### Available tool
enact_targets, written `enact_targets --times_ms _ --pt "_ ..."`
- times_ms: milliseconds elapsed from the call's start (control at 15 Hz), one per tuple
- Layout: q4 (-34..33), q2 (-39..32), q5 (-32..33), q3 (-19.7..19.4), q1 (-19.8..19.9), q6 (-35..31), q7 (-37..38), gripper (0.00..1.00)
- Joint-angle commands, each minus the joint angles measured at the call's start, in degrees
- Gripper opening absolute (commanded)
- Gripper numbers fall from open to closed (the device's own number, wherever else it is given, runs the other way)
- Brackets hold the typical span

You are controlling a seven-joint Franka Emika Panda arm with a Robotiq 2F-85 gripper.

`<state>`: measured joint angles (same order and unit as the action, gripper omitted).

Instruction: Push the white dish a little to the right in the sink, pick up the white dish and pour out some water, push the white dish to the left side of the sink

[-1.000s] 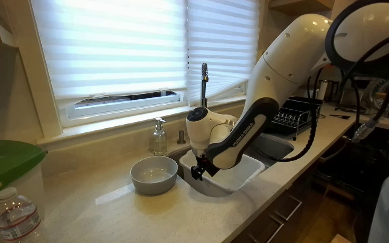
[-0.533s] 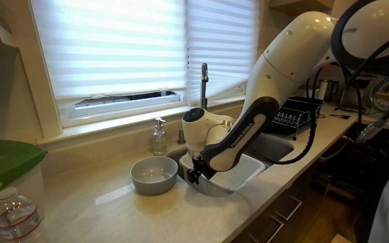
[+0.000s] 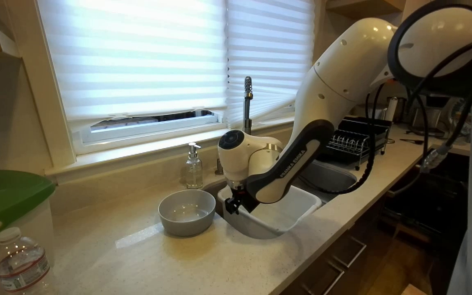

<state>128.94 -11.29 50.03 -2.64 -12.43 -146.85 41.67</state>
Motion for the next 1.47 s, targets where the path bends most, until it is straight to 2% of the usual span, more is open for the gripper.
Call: enact_targets --times_ms 0,200,600,1400 --pt "-4.9 -5.4 5.1 0.5 0.8 1.3 3.1 1.00" --pt "-7.1 -8.7 5.4 0.7 0.9 0.5 2.8 1.00" --pt "-10.4 -13.2 8.9 -1.1 0.3 3.2 4.9 1.00" --pt "-12.8 -15.6 14.0 -2.1 2.3 9.6 8.5 1.00"
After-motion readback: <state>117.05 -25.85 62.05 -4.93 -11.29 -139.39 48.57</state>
